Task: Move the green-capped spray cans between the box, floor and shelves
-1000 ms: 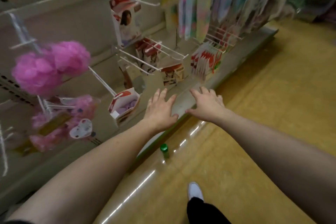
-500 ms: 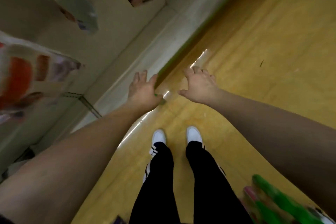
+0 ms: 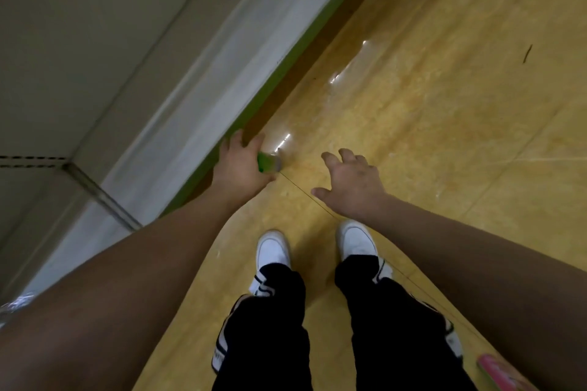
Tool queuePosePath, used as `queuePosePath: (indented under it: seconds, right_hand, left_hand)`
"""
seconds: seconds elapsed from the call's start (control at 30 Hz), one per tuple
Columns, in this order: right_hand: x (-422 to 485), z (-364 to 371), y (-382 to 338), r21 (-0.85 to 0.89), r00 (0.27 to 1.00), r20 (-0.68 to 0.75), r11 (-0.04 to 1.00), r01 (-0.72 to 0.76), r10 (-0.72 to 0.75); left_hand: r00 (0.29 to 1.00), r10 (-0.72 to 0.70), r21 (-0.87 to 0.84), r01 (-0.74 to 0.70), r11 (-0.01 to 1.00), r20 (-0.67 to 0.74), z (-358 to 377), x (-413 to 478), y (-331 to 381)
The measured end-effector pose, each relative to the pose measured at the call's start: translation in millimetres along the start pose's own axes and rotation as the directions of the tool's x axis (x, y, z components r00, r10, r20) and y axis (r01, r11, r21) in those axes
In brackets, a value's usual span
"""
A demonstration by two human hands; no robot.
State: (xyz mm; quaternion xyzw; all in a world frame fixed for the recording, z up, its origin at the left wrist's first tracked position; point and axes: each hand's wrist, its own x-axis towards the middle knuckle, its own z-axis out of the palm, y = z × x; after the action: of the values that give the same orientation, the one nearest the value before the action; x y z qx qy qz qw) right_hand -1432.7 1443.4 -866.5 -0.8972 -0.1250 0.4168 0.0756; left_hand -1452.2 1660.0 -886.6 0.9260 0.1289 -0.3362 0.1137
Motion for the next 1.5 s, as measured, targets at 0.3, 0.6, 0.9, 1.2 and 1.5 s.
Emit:
queuePosePath:
  seconds: [0.3, 0.6, 0.9, 1.2, 1.5]
  right_hand:
    - [18, 15, 6, 0.067, 0.999, -0.034, 0.998, -0.008, 0.010]
    - [-51, -37, -6, 0.098, 0.994, -0.113, 0.995, 0.022, -0.011]
    - [-164, -193, -46, 0.036, 0.958, -0.214, 0.978, 0.204, -0.192]
    - [-309, -350, -100, 0.025, 0.867, -0.394, 0.940, 0.341, -0.304]
    - [-467, -416, -182, 0.314, 0.654, -0.717, 0.726, 0.612, -0.241]
  left_hand:
    - [0.990, 0.103, -0.101, -0.113, 0.988, -0.095, 23, 19, -14]
    - [0.961, 0.229, -0.075, -0.243, 0.967, -0.157, -43, -44, 29]
    - [0.943, 0.234, -0.104, -0.264, 0.959, -0.236, -208, -179, 101]
    - [0.856, 0.279, -0.012, -0.315, 0.949, -0.436, -401, -329, 152]
    - [0.585, 0.324, 0.023, -0.462, 0.886, -0.744, -504, -506, 132]
